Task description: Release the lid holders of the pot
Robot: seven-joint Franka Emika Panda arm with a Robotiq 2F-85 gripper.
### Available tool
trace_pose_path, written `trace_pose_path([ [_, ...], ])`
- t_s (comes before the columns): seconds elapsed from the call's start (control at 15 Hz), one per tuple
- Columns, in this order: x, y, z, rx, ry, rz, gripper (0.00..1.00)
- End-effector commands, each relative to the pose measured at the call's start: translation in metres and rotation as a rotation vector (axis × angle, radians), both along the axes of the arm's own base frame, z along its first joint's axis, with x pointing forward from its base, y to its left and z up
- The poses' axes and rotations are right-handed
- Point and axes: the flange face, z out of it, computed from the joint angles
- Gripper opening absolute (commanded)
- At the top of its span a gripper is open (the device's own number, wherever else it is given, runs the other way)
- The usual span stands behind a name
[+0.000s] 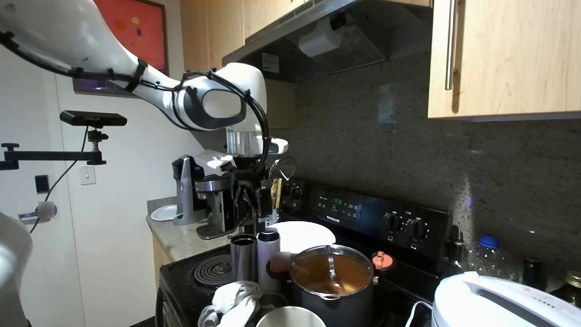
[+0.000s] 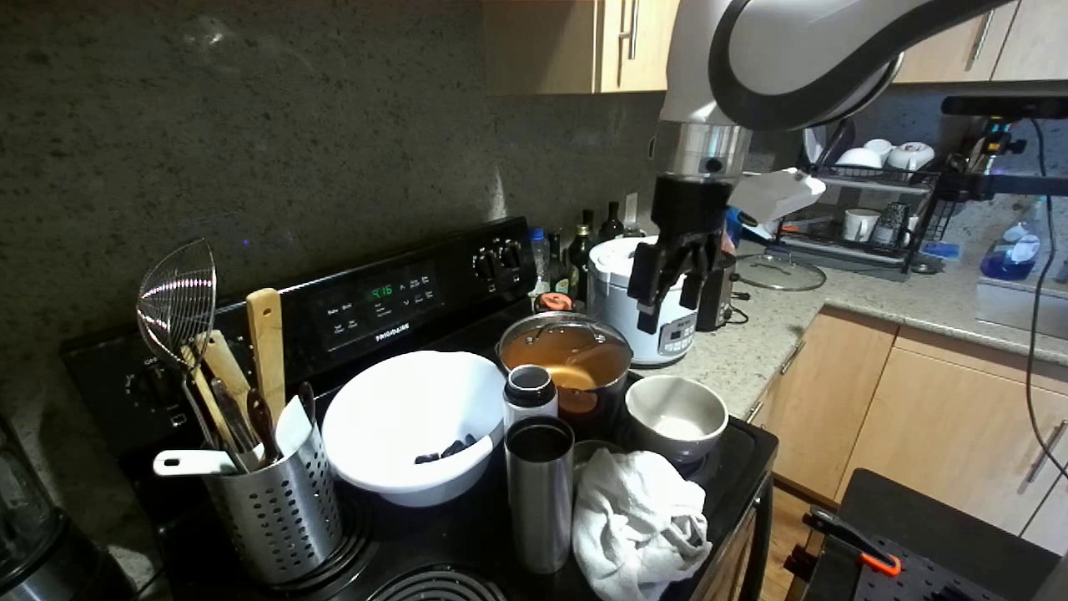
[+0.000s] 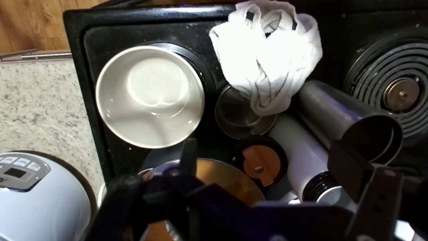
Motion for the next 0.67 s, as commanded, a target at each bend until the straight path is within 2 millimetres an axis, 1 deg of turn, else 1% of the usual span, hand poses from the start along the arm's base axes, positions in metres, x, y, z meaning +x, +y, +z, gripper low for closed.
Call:
trace_pose_path([
  [0.0,0.016,0.008,-0.033,0.025,-0.012,0.001,1.00],
  [0.2,0.027,0.015,-0.057,0.030,-0.015,0.022,1.00],
  [0.6,0.047,0.033,-0.082,-0.002,-0.013,0.101,1.00],
])
